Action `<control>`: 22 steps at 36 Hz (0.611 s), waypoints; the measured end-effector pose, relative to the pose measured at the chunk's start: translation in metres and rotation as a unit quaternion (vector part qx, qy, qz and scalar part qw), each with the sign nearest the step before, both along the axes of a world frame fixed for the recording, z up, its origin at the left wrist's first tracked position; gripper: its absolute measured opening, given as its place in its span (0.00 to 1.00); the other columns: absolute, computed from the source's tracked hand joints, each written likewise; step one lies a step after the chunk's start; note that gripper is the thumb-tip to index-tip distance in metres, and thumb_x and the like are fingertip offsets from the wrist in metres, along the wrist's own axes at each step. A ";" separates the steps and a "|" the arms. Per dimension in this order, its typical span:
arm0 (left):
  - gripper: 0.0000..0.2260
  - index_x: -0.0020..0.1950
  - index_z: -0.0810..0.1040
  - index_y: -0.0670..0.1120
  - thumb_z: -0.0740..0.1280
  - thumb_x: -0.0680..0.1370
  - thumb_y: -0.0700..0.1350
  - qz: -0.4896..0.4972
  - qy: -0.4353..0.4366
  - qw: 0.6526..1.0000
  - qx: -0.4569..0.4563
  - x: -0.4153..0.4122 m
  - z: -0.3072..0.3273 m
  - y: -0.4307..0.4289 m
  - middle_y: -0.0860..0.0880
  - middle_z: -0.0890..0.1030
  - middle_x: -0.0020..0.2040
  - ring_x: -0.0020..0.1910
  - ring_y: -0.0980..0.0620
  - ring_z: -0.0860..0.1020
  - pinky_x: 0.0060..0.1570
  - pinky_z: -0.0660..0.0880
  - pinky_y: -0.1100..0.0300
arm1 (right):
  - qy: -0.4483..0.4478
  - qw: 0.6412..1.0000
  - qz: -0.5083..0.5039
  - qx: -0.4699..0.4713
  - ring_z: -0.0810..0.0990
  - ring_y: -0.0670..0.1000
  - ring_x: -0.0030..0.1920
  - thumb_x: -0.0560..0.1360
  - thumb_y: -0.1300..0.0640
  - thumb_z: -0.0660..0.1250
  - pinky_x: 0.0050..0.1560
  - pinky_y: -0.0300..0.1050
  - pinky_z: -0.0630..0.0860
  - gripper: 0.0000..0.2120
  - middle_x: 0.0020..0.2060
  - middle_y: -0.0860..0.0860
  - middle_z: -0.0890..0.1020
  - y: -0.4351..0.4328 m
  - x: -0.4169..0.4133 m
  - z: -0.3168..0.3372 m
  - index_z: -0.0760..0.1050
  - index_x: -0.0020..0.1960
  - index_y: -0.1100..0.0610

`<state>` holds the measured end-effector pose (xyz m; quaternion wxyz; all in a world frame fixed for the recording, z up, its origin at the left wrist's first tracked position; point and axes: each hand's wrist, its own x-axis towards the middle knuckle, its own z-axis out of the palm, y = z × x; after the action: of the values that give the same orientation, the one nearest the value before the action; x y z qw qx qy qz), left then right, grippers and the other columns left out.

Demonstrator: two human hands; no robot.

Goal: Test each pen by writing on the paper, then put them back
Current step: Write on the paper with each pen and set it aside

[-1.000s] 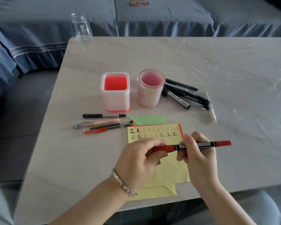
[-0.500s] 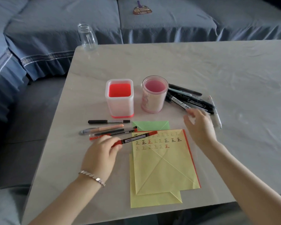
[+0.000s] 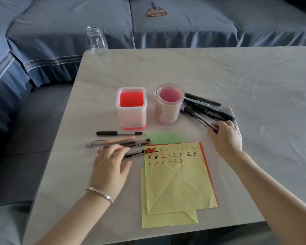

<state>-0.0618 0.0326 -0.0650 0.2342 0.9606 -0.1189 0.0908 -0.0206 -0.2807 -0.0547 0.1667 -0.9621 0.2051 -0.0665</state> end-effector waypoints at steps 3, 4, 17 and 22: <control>0.21 0.59 0.77 0.43 0.60 0.71 0.52 -0.078 0.021 0.995 -0.066 0.000 0.011 -0.019 0.46 0.78 0.57 0.57 0.47 0.76 0.56 0.74 0.49 | -0.066 0.995 0.004 0.069 0.76 0.57 0.49 0.76 0.54 0.63 0.44 0.45 0.71 0.11 0.51 0.56 0.79 0.002 -0.024 0.017 0.76 0.55 0.58; 0.22 0.61 0.75 0.43 0.60 0.72 0.53 -0.100 0.018 0.991 -0.084 -0.001 0.015 -0.027 0.46 0.78 0.59 0.60 0.47 0.75 0.58 0.73 0.48 | -0.085 0.991 0.013 0.098 0.76 0.55 0.43 0.76 0.54 0.64 0.40 0.43 0.70 0.07 0.49 0.55 0.80 0.005 -0.032 0.024 0.76 0.51 0.56; 0.13 0.58 0.71 0.48 0.56 0.78 0.52 -0.229 0.023 0.959 -0.163 -0.022 0.045 -0.089 0.51 0.80 0.47 0.45 0.58 0.72 0.46 0.68 0.66 | -0.138 0.808 0.118 0.561 0.69 0.47 0.26 0.71 0.58 0.66 0.28 0.36 0.67 0.07 0.24 0.52 0.72 0.068 -0.099 0.084 0.72 0.39 0.61; 0.15 0.52 0.75 0.45 0.53 0.79 0.52 -0.298 0.082 0.934 -0.178 -0.033 0.051 -0.088 0.51 0.79 0.44 0.42 0.57 0.74 0.40 0.69 0.69 | -0.053 0.835 0.124 0.533 0.65 0.48 0.23 0.65 0.46 0.69 0.24 0.37 0.62 0.14 0.21 0.50 0.68 0.088 -0.098 0.067 0.71 0.32 0.55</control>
<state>-0.0944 -0.0553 -0.0139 0.4261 0.8280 -0.3621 -0.0421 -0.1182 -0.1931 0.0123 0.6710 -0.7369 0.0784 0.0236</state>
